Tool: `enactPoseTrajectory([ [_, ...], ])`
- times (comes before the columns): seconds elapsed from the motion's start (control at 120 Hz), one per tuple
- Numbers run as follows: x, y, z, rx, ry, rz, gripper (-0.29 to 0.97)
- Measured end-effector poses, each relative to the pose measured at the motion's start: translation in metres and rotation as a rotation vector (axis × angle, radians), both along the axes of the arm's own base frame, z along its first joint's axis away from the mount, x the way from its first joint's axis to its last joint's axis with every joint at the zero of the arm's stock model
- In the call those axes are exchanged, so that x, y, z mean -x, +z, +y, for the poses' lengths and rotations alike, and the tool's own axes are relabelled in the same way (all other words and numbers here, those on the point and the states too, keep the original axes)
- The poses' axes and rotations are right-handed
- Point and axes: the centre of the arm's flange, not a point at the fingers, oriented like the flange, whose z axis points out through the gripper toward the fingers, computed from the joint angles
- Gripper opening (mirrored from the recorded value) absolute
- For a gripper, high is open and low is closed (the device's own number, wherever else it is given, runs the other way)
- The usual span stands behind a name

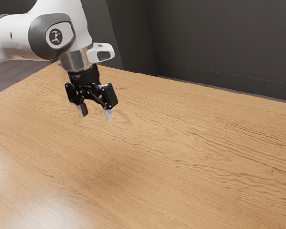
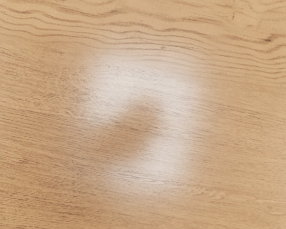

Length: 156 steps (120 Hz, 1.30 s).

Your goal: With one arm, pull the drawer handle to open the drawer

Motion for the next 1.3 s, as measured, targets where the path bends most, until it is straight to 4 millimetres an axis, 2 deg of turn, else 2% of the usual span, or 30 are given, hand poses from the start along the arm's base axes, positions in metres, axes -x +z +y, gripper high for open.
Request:
enactPoseTrajectory([
  [0.142, -0.004, 0.002, 0.000, 0.000, -0.012, -0.035, 0.68],
  [0.2, -0.003, 0.011, 0.005, 0.009, -0.005, -0.058, 0.68],
  [0.233, 0.002, 0.030, 0.007, 0.009, -0.002, -0.095, 0.68],
  [0.3, 0.029, 0.091, 0.001, 0.015, 0.011, -0.213, 0.68],
  [0.342, 0.038, 0.106, -0.004, 0.028, 0.042, -0.241, 0.68],
  [0.417, 0.027, 0.101, -0.008, 0.042, 0.120, -0.253, 0.68],
  [0.475, -0.007, 0.072, -0.017, 0.064, 0.166, -0.263, 0.68],
  [0.492, -0.022, 0.058, -0.033, 0.078, 0.157, -0.264, 0.68],
  [0.508, -0.036, 0.047, -0.064, 0.095, 0.125, -0.267, 0.68],
  [0.542, -0.048, 0.033, -0.159, 0.135, 0.010, -0.282, 0.68],
  [0.567, -0.042, 0.030, -0.230, 0.169, -0.074, -0.299, 0.68],
  [0.583, -0.036, 0.030, -0.266, 0.191, -0.111, -0.311, 0.67],
  [0.6, -0.031, 0.030, -0.291, 0.212, -0.132, -0.321, 0.67],
  [0.617, -0.028, 0.029, -0.307, 0.230, -0.138, -0.330, 0.67],
  [0.65, -0.029, 0.026, -0.322, 0.259, -0.124, -0.342, 0.67],
  [0.708, -0.035, 0.024, -0.326, 0.337, -0.056, -0.350, 0.67],
  [0.783, -0.035, 0.032, -0.312, 0.458, 0.058, -0.343, 0.68],
  [0.85, -0.014, 0.032, -0.299, 0.559, 0.156, -0.317, 0.68],
  [0.925, 0.002, 0.033, -0.298, 0.662, 0.240, -0.302, 0.68],
  [1.017, 0.015, 0.023, -0.299, 0.733, 0.324, -0.295, 0.68],
  [1.133, 0.013, 0.011, -0.312, 0.786, 0.388, -0.309, 0.68],
  [1.3, -0.002, 0.017, -0.346, 0.845, 0.403, -0.343, 0.68],
])
